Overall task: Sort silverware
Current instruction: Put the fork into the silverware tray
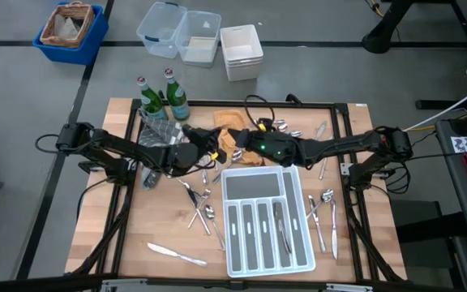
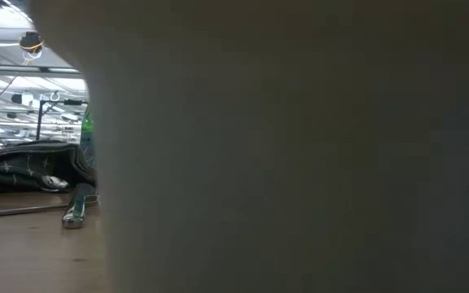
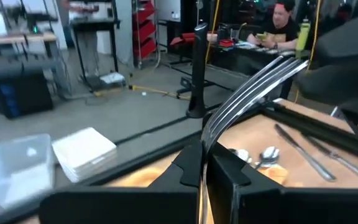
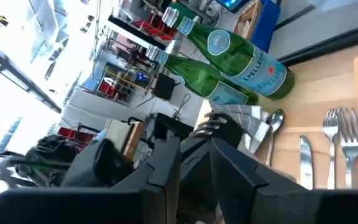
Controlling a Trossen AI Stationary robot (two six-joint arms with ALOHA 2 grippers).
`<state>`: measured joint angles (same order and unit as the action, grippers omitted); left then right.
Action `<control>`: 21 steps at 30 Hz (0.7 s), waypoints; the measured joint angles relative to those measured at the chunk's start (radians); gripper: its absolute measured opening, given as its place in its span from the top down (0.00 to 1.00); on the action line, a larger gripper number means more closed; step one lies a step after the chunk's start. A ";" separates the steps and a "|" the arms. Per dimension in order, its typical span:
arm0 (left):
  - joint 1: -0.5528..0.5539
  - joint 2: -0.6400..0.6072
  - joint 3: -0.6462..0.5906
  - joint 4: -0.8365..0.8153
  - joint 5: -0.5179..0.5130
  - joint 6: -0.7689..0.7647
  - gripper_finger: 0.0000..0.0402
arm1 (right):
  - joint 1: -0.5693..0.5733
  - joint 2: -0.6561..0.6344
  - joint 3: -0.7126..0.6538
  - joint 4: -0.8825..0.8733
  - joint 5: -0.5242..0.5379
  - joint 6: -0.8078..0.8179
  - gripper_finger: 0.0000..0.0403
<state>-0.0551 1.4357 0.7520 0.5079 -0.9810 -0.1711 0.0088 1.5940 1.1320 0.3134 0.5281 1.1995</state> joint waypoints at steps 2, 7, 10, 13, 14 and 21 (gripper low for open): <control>-0.003 0.000 0.002 0.000 -0.001 0.047 1.00 | 0.000 0.000 0.000 0.002 -0.002 0.033 0.77; -0.031 0.000 0.002 0.000 -0.002 0.135 1.00 | 0.002 0.000 0.000 0.003 -0.006 0.050 0.77; -0.051 0.000 0.002 0.001 -0.012 0.177 1.00 | 0.002 0.000 0.000 -0.003 -0.015 0.052 0.77; -0.067 0.000 0.002 0.002 -0.042 0.207 1.00 | 0.003 0.000 0.000 -0.003 -0.025 0.053 0.77; -0.071 0.000 0.002 0.001 -0.048 0.213 1.00 | 0.003 0.000 0.000 -0.003 -0.031 0.053 0.77; -0.083 0.000 0.002 0.007 -0.050 0.231 1.00 | 0.002 0.000 0.000 -0.003 -0.054 0.053 0.80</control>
<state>-0.1380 1.4357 0.7536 0.5144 -1.0313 0.0598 0.0113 1.5940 1.1320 0.3101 0.4744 1.2522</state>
